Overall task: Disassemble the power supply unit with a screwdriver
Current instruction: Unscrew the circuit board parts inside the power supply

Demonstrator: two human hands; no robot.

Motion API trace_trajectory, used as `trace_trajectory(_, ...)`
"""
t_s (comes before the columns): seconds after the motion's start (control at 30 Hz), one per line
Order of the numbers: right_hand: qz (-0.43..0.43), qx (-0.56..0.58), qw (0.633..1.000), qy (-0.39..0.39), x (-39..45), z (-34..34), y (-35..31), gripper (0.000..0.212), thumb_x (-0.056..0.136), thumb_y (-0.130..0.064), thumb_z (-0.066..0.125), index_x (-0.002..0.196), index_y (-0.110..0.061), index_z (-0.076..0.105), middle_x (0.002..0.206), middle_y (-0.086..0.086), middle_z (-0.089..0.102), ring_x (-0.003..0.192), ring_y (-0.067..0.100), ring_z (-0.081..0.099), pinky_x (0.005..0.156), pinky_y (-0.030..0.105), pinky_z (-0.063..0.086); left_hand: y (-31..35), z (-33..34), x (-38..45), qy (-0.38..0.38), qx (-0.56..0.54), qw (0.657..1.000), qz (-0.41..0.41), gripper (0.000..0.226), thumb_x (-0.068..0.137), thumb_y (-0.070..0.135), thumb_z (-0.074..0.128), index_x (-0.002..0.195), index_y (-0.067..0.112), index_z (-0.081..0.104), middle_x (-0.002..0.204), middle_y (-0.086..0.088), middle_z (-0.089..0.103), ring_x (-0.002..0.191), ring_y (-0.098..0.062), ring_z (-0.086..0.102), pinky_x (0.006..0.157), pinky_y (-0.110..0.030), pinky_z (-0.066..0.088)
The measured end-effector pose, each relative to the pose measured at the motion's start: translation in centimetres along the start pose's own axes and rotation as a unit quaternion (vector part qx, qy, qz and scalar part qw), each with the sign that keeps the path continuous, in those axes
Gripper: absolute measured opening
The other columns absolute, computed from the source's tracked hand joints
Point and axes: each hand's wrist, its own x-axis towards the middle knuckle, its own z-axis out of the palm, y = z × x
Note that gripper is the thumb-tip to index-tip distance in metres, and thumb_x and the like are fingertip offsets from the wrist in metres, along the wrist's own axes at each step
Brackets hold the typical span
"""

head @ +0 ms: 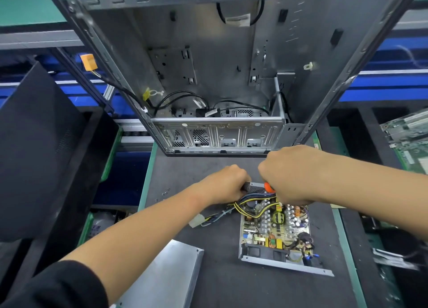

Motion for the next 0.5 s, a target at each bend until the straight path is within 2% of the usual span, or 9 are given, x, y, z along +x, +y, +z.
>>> trace_trajectory(0.07,-0.003,-0.001,1.000,0.004,0.0,0.1,0.0,0.031,0.087,-0.009,0.053,0.066,-0.019,0.031,0.067,-0.001,0.038,0.053,0.013,0.037,0.048,0.027,0.033,0.2,-0.2,0.0,-0.004,0.005,1.000,0.000,0.021,0.085,0.010,0.056,0.101,0.007,0.069,0.078,-0.013,0.064,0.070,-0.024,0.050,0.065,-0.037,0.047)
trace_trajectory(0.2,-0.007,0.006,1.000,0.008,0.0,0.3,0.2,0.030,0.087,-0.011,0.053,0.066,-0.019,0.032,0.067,-0.001,0.040,0.053,0.013,0.038,0.050,0.028,0.035,0.3,-0.6,0.1,-0.013,-0.010,1.000,0.003,0.018,0.083,0.011,0.059,0.095,0.006,0.071,0.079,-0.014,0.067,0.074,-0.027,0.056,0.067,-0.038,0.048)
trace_trajectory(0.33,-0.008,0.013,1.000,0.008,-0.4,0.7,0.5,0.028,0.087,-0.010,0.051,0.065,-0.017,0.035,0.066,0.001,0.042,0.052,0.014,0.039,0.046,0.026,0.032,0.5,-0.5,0.1,-0.005,-0.005,1.000,0.013,0.013,0.082,0.010,0.058,0.087,0.003,0.068,0.073,-0.013,0.062,0.065,-0.026,0.049,0.062,-0.040,0.048)
trace_trajectory(0.5,-0.010,0.010,1.000,0.015,-0.6,0.9,0.4,0.030,0.089,-0.010,0.049,0.065,-0.018,0.033,0.067,0.000,0.040,0.054,0.013,0.037,0.046,0.027,0.030,0.5,0.6,-0.2,0.033,-0.015,0.999,0.000,0.020,0.081,0.006,0.055,0.096,0.005,0.068,0.058,0.001,0.045,0.062,-0.023,0.044,0.060,-0.037,0.048)
